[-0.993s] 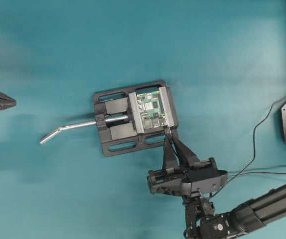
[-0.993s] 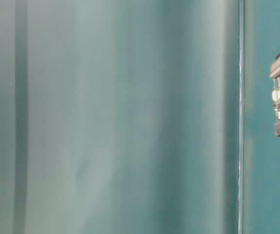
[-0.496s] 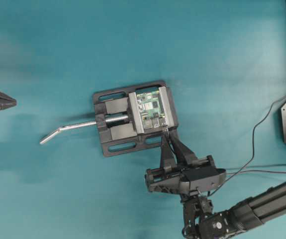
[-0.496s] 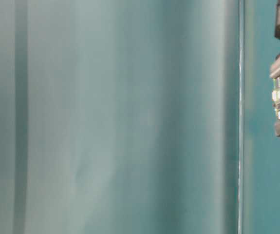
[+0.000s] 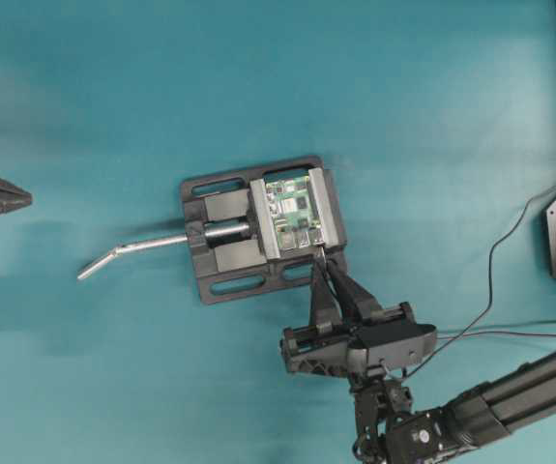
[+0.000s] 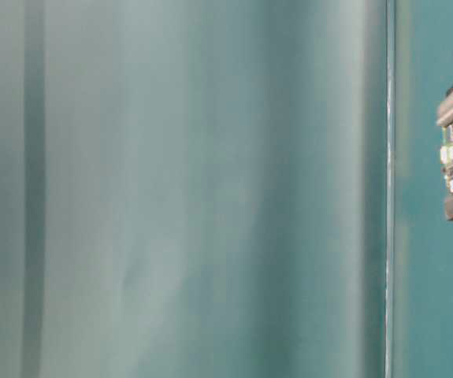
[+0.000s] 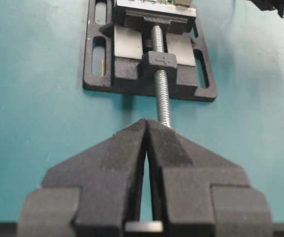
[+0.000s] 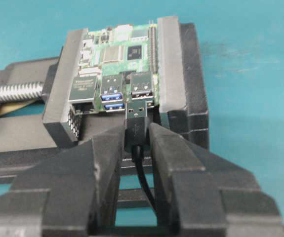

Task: Insert the USB into the fixed PCB.
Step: 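Push the USB plug forward into the black USB port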

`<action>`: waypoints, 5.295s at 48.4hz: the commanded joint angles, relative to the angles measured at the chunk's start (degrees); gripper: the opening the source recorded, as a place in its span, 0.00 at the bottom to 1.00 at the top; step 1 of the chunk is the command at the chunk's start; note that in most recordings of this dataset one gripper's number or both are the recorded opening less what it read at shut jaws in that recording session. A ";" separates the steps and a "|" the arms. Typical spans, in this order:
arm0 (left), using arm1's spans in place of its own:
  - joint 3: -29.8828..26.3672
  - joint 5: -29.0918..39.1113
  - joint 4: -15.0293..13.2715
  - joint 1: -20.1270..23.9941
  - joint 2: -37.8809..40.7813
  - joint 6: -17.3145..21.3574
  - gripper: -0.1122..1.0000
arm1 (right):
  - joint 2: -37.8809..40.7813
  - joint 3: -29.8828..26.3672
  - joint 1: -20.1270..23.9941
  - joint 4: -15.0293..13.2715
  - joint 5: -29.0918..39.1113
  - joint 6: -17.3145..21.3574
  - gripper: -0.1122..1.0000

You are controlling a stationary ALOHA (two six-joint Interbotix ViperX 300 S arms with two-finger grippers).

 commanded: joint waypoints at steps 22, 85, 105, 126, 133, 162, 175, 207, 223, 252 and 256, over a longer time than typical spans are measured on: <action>-1.58 -0.26 0.26 -0.26 0.44 -0.35 0.10 | -0.97 -0.53 0.09 -0.26 -2.20 0.00 0.28; -1.58 -0.26 0.26 -0.26 0.44 -0.35 0.10 | -0.97 0.09 -0.18 -0.26 -0.88 -0.09 0.28; -1.58 -0.18 0.26 -0.26 0.44 -0.35 0.10 | -0.97 0.09 -0.26 -0.18 -0.79 -0.09 0.28; -1.58 -0.18 0.26 -0.26 0.44 -0.35 0.10 | -0.97 0.09 -0.62 -0.26 -1.41 0.09 0.28; -1.58 -0.26 0.26 -0.26 0.44 -0.35 0.10 | -1.05 0.09 -0.88 -0.35 -1.41 0.09 0.28; -1.58 -0.18 0.26 -0.26 0.44 -0.35 0.10 | -1.05 0.09 -1.76 -1.14 -1.23 -0.09 0.28; -1.58 -0.26 0.18 -0.26 0.44 -0.35 0.10 | -1.76 0.35 -1.85 -1.14 -1.58 -0.70 0.28; -1.58 -0.18 0.26 -0.26 0.44 -0.35 0.10 | -4.31 2.46 -3.60 -1.14 -1.32 -0.62 0.28; -1.67 -0.18 0.26 -0.26 0.44 -0.35 0.10 | -4.22 2.37 -4.83 -1.14 0.35 -0.70 0.28; -1.58 -0.18 0.26 -0.26 0.44 -0.35 0.10 | -3.43 2.46 -6.24 -3.87 -0.35 -0.79 0.28; -1.58 -0.18 0.26 -0.26 0.44 -0.35 0.10 | -3.43 2.46 -6.24 -3.87 -1.14 -0.79 0.28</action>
